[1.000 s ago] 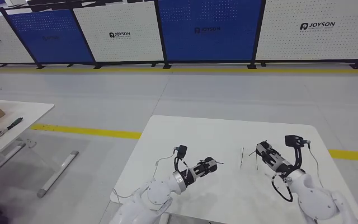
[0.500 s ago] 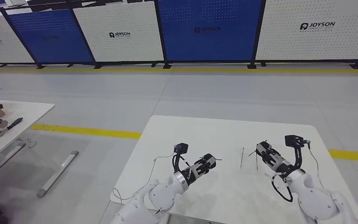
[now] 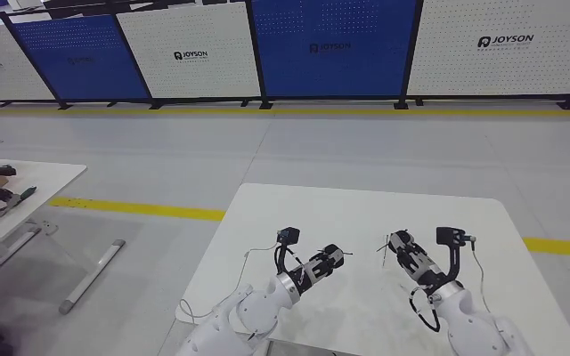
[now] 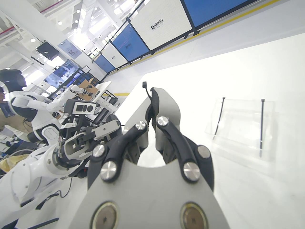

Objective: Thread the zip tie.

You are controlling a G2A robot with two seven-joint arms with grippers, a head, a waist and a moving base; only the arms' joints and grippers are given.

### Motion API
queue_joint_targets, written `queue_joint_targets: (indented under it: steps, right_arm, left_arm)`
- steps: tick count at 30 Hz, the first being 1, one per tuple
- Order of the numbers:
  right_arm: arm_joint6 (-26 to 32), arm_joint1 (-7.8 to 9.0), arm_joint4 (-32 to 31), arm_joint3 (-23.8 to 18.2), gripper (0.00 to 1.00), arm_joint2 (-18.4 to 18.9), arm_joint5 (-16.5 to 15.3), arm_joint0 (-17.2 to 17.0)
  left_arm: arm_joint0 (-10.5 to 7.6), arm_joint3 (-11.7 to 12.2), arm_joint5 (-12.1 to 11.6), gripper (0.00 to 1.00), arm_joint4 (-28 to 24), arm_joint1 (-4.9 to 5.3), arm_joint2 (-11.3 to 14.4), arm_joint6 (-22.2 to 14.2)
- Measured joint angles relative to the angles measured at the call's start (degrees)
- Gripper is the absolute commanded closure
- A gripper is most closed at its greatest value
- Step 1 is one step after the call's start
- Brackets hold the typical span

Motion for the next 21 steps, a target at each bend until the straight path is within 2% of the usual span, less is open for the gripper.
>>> queue_joint_targets:
  steps: [16,21]
  right_arm:
    - [-0.1,0.00,0.0,0.0,1.00,0.1,0.0,0.0]
    - [-6.6,-0.35,-1.9,-0.4,1.00,-0.2,2.1,-1.8]
  left_arm:
    - [0.00,0.0,0.0,1.00,0.0,0.00,0.0,0.0]
    - [0.00,0.0,0.0,1.00,0.0,0.00,0.0,0.0]
